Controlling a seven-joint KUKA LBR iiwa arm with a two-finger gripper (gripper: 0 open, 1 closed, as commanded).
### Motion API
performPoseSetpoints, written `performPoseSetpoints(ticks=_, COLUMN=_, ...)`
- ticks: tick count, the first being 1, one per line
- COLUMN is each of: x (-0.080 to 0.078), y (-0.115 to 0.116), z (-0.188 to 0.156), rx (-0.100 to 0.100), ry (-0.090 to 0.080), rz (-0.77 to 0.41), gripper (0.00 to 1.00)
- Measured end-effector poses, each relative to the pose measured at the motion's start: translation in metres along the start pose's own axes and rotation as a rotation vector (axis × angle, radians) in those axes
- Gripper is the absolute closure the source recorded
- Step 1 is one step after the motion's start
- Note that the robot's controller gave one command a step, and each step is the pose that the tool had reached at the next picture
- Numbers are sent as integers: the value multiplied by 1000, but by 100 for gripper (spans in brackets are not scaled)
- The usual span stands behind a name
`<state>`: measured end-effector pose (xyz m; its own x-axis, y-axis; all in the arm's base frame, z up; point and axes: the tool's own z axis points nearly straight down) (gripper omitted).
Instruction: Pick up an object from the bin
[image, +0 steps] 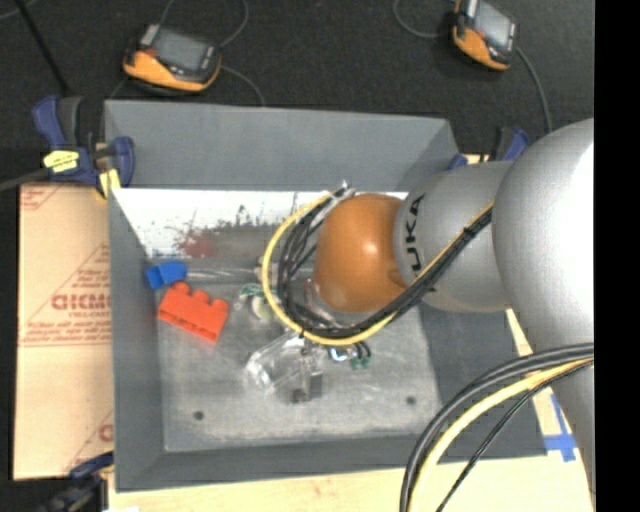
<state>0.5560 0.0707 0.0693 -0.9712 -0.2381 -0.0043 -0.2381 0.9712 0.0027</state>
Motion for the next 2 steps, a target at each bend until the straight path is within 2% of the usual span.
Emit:
performPoseSetpoints(ticks=1, x=-1, y=0, z=-1, rx=0, ry=-2, rz=1, gripper=100)
performPoseSetpoints(ticks=2, x=-3, y=-1, z=-96, rx=5, ry=-4, rz=9, gripper=100)
